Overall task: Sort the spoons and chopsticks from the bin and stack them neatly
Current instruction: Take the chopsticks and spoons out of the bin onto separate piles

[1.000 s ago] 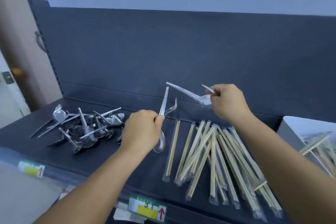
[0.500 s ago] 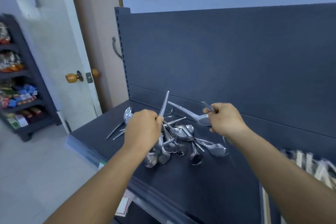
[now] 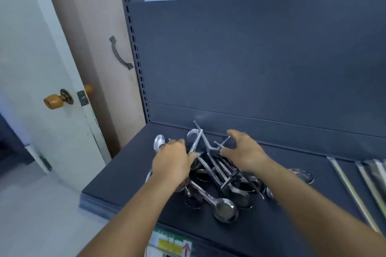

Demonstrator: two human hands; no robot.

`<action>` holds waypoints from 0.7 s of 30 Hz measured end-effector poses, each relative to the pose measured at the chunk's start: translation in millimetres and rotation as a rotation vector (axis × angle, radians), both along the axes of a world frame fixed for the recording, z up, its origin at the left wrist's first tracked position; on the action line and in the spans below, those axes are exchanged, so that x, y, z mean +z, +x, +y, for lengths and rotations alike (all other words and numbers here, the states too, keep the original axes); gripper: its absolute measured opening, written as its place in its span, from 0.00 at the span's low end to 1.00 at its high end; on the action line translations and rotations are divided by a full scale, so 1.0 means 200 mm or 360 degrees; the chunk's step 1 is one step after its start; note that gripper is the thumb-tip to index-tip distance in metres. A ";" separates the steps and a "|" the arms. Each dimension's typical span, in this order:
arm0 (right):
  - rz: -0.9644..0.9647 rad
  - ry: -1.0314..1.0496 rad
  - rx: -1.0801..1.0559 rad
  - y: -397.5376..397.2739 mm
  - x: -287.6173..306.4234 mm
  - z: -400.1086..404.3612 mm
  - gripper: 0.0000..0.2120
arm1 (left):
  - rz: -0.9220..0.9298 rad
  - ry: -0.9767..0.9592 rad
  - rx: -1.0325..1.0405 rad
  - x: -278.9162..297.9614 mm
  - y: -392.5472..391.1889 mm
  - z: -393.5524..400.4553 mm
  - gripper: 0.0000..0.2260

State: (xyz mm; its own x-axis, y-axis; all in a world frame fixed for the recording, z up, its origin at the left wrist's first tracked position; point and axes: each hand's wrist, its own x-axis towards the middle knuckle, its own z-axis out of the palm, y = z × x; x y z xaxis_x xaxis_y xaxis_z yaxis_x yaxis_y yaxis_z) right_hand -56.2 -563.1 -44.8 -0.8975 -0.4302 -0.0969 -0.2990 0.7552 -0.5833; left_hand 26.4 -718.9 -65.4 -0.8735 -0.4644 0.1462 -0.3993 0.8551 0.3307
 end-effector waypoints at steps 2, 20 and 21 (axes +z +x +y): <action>0.0067 0.0114 0.0070 0.03 0.00 0.01 0.30 | -0.0040 -0.0041 -0.0108 -0.02 0.01 -0.02 0.17; 0.0503 0.0316 -0.0255 0.38 0.06 0.78 0.31 | 0.0179 -0.0190 -0.1022 0.09 0.01 0.82 0.29; 0.0509 0.0324 -0.0289 0.39 0.06 0.86 0.32 | 0.0182 -0.0196 -0.1061 0.10 0.01 0.90 0.29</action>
